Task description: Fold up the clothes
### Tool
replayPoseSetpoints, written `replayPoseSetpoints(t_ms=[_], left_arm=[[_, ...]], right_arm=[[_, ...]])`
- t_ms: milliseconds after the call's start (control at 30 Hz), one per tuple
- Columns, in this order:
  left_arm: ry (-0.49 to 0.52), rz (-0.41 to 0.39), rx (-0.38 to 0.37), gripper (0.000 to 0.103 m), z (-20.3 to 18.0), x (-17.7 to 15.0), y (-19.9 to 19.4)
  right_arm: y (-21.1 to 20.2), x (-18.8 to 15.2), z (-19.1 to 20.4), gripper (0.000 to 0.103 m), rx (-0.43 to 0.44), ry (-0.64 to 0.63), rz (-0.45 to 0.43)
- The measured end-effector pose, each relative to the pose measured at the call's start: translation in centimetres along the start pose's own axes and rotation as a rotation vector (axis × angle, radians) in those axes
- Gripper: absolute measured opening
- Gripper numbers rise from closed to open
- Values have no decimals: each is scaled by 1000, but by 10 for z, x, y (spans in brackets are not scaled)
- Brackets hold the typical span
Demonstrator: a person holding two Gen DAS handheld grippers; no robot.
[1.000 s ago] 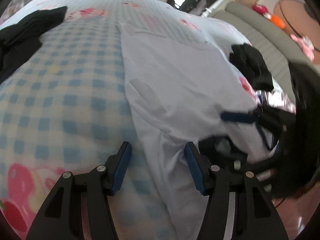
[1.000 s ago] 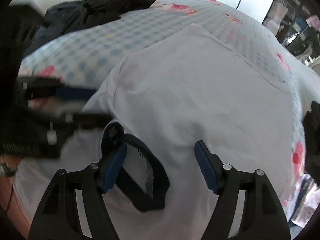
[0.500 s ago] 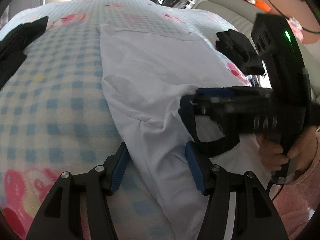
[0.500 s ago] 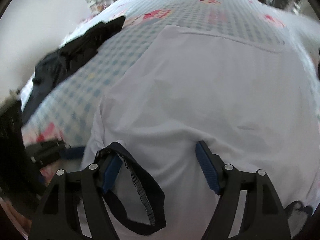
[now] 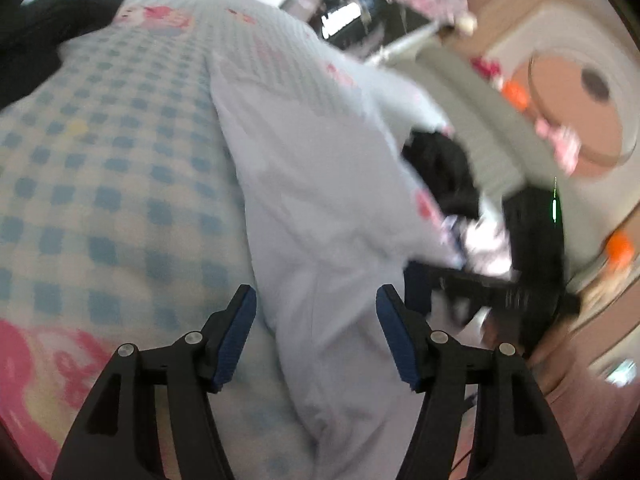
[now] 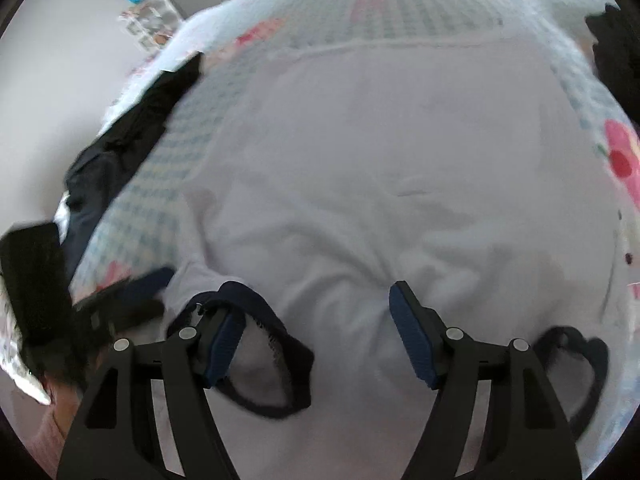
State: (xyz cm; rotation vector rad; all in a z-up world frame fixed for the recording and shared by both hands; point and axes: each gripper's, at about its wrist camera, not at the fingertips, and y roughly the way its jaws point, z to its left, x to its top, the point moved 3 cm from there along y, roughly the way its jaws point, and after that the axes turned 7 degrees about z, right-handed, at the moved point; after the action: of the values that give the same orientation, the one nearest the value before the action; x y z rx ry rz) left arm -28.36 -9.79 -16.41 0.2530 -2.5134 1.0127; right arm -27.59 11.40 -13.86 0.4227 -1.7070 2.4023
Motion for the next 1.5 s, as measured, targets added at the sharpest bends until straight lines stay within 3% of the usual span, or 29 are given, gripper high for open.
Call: replayPoseSetpoints(t_ms=[100, 267, 400, 533, 633, 733, 833, 1033, 1133, 1267, 1367, 1500], left_arm=[[-12, -3, 56, 64, 4, 2, 1], [28, 88, 224, 64, 4, -8, 27], [28, 82, 232, 64, 2, -7, 26], [13, 80, 226, 64, 2, -6, 33], [20, 87, 238, 64, 2, -6, 35], [27, 89, 250, 64, 7, -8, 29], [15, 77, 262, 63, 11, -9, 24], [-35, 22, 287, 60, 16, -4, 18], [-18, 24, 284, 60, 11, -4, 15], [85, 47, 279, 61, -15, -7, 11], [182, 95, 344, 61, -34, -26, 14], [264, 140, 413, 63, -51, -53, 18]], right_arm=[[-20, -10, 15, 72, -20, -58, -62], [-26, -20, 48, 72, -123, -173, -85], [-16, -30, 65, 72, -93, -232, -34], [7, -43, 86, 72, -156, -332, 2], [25, -40, 72, 71, -237, -284, 13], [20, -31, 41, 71, -206, -123, -16], [11, -28, 17, 71, -285, -30, -35], [0, -46, -10, 71, -345, -9, -6], [-15, -47, -3, 71, -315, -2, -36], [-24, -34, 17, 72, -255, -50, -98], [-8, -26, 27, 72, -264, -109, -76], [17, -26, 12, 72, -276, -75, -17]])
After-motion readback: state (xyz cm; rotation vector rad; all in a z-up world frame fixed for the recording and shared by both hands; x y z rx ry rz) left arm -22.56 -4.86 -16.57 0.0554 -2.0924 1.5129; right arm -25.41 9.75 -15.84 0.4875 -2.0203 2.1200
